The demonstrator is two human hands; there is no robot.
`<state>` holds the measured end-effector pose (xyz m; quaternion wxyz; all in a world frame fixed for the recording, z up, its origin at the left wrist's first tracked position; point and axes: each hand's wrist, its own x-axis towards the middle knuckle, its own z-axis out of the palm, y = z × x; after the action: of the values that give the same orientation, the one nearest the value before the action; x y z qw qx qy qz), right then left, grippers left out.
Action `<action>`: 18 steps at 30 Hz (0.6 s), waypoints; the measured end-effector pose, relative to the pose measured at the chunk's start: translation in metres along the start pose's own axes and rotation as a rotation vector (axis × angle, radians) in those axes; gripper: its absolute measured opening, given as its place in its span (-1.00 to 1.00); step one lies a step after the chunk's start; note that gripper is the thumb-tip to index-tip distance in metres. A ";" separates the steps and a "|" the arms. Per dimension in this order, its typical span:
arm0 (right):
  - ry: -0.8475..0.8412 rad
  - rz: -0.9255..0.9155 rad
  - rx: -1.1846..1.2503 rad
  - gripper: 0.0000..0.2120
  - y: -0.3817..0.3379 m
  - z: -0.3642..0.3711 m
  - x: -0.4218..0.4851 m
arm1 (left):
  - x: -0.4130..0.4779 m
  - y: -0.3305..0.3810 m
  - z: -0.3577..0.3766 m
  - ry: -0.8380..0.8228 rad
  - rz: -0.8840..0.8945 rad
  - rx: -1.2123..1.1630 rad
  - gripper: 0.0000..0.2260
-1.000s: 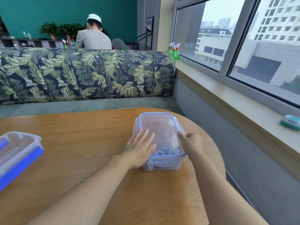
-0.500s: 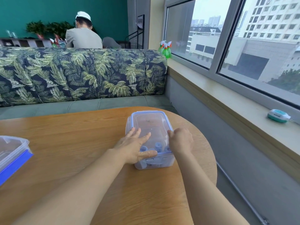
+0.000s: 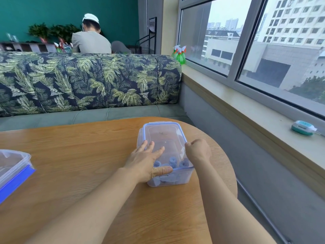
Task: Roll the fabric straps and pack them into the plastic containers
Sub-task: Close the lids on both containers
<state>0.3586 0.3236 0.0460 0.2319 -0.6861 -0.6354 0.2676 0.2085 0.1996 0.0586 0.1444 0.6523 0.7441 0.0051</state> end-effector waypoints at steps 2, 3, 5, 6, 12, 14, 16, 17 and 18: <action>-0.042 -0.010 -0.027 -0.68 -0.005 -0.001 0.006 | -0.001 0.000 -0.001 -0.002 0.002 0.011 -0.17; -0.058 -0.025 -0.028 -0.66 -0.009 0.000 0.010 | -0.001 0.001 -0.002 -0.005 0.003 0.009 -0.17; -0.063 -0.055 -0.020 -0.62 -0.020 0.007 0.020 | 0.000 0.000 -0.004 -0.009 0.005 0.003 -0.17; -0.064 -0.063 -0.016 -0.61 -0.025 0.010 0.024 | 0.000 0.000 -0.004 -0.010 0.005 0.006 -0.17; -0.134 -0.024 0.088 -0.62 -0.031 0.021 0.049 | 0.003 -0.003 -0.003 0.014 0.011 0.013 -0.16; -0.139 -0.018 0.165 -0.59 -0.028 0.024 0.054 | 0.003 -0.003 -0.002 0.018 0.017 0.015 -0.16; -0.129 -0.022 0.201 -0.57 -0.026 0.024 0.056 | 0.002 -0.003 -0.002 0.018 0.022 0.017 -0.16; -0.127 -0.034 0.190 -0.58 -0.026 0.023 0.056 | 0.003 -0.003 -0.004 0.015 0.024 0.022 -0.16; -0.126 -0.051 0.158 -0.60 -0.025 0.023 0.056 | 0.003 -0.004 -0.006 0.015 0.030 0.036 -0.16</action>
<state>0.3273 0.3813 0.0414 0.2514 -0.6312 -0.6428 0.3537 0.2035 0.2028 0.0627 0.1269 0.6657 0.7353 -0.0014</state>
